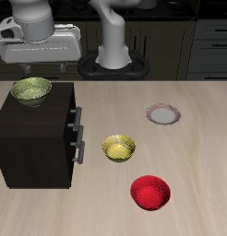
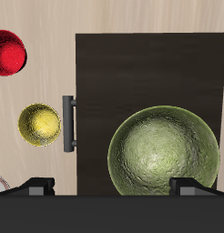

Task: Place the green bowl on the plate

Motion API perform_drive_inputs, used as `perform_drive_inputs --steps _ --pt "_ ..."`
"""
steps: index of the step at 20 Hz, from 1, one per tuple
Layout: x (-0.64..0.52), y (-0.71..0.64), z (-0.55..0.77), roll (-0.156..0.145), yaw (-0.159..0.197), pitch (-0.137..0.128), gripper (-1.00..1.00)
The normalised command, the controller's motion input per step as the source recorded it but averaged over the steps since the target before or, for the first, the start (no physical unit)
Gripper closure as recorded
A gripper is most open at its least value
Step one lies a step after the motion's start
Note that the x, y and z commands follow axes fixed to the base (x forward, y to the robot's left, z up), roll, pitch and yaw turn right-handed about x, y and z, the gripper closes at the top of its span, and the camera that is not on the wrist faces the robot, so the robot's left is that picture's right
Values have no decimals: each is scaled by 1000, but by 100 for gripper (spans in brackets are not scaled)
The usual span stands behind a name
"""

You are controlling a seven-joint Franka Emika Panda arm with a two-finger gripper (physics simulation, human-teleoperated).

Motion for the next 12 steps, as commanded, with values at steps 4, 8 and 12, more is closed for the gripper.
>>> perform_drive_inputs --steps 4,8,12 --pt "20 161 -254 36 27 31 -100" --pt "-23 123 -193 21 9 -8 -100" --pt "-25 67 -293 -11 -11 5 -100"
